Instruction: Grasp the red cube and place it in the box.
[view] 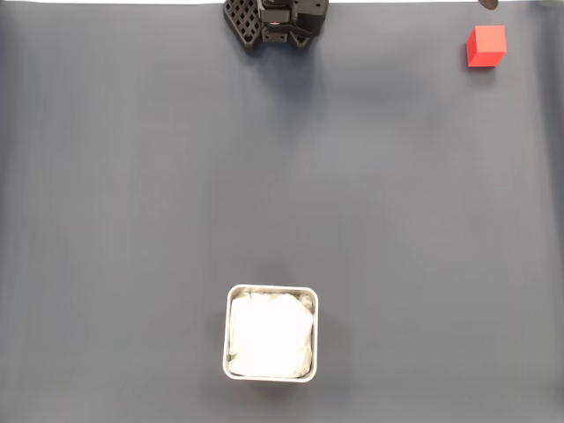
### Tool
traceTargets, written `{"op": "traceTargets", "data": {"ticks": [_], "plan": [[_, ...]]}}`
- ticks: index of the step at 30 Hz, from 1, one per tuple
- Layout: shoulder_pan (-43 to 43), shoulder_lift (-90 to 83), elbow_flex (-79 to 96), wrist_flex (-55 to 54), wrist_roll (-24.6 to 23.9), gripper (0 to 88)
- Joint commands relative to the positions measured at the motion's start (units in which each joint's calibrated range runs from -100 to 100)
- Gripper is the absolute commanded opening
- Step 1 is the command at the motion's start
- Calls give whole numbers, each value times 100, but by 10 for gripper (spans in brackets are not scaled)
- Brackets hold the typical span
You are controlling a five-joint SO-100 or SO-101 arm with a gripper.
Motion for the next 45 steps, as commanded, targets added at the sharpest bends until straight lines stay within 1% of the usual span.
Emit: {"op": "traceTargets", "data": {"ticks": [1,18,26,35,45], "plan": [[6,14,-33,-164,20,216],[77,352,168,-434,244,267],[169,525,241,-606,254,302],[290,872,341,-1106,308,338],[397,1167,624,-1631,400,356]]}}
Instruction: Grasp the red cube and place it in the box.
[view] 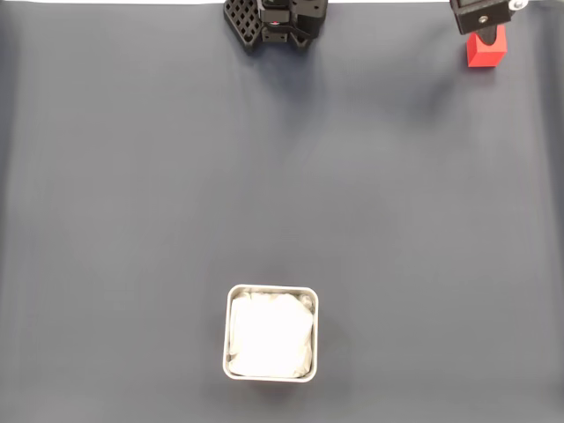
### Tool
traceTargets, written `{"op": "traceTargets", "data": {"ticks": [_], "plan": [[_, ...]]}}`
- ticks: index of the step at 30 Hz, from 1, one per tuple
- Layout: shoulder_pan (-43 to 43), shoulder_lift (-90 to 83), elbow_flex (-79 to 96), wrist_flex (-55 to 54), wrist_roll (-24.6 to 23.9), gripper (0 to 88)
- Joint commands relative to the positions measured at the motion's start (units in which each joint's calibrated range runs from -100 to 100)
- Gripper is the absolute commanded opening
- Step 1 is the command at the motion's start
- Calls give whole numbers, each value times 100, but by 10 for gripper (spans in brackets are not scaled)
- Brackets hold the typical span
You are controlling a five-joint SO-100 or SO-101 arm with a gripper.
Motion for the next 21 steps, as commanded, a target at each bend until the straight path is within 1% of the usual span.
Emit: {"op": "traceTargets", "data": {"ticks": [1,21], "plan": [[85,11,10,-256,59,357],[57,497,365,-1018,68,374]]}}
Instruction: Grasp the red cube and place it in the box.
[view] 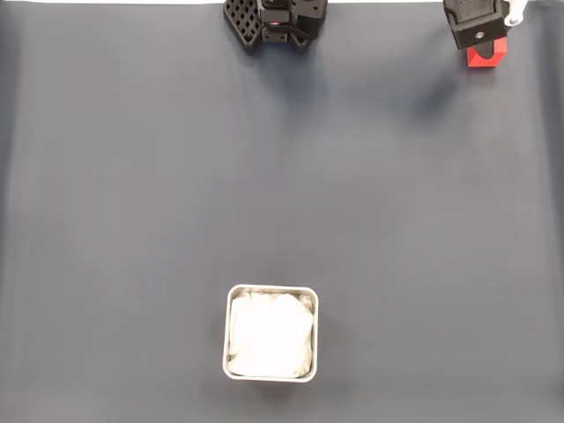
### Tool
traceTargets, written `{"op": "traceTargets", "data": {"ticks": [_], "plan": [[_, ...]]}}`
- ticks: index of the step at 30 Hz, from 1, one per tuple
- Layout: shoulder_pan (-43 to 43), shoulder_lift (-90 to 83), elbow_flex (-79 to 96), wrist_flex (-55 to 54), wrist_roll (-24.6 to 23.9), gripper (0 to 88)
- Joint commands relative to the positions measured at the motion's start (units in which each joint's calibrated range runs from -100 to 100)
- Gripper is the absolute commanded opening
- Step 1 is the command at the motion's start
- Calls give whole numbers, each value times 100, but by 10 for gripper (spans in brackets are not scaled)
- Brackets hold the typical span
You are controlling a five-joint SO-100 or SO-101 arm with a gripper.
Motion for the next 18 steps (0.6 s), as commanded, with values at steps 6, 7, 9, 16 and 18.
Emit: {"op": "traceTargets", "data": {"ticks": [6,7,9,16,18], "plan": [[-39,218,-41,-380,10,376],[-39,253,-32,-404,5,377],[-39,314,-23,-462,0,379],[-39,539,-14,-716,-5,382],[-39,600,-14,-773,-10,382]]}}
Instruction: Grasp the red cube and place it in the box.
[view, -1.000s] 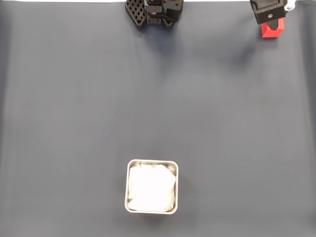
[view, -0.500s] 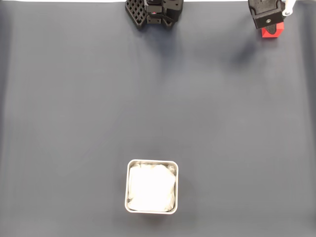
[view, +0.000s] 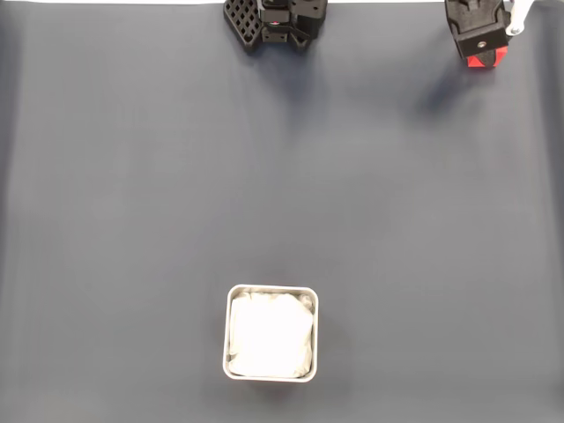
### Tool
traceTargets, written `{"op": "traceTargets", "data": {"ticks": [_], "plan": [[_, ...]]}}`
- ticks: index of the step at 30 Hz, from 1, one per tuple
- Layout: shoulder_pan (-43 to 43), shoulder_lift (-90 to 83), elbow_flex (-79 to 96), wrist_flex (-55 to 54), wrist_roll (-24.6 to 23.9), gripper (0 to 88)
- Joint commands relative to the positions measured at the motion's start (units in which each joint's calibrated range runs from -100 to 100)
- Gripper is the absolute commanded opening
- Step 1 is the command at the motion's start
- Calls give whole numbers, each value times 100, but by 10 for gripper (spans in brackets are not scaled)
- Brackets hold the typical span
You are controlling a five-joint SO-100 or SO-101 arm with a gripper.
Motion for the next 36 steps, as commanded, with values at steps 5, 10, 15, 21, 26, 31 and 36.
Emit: {"op": "traceTargets", "data": {"ticks": [5,10,15,21,26,31,36], "plan": [[-39,148,-23,-316,-15,382],[-53,278,-32,-423,-44,382],[-82,399,-60,-496,-98,382],[-124,494,-87,-554,-117,382],[-202,546,-96,-578,-186,380],[-238,529,-50,-586,-244,367],[-238,503,-41,-586,-283,336]]}}
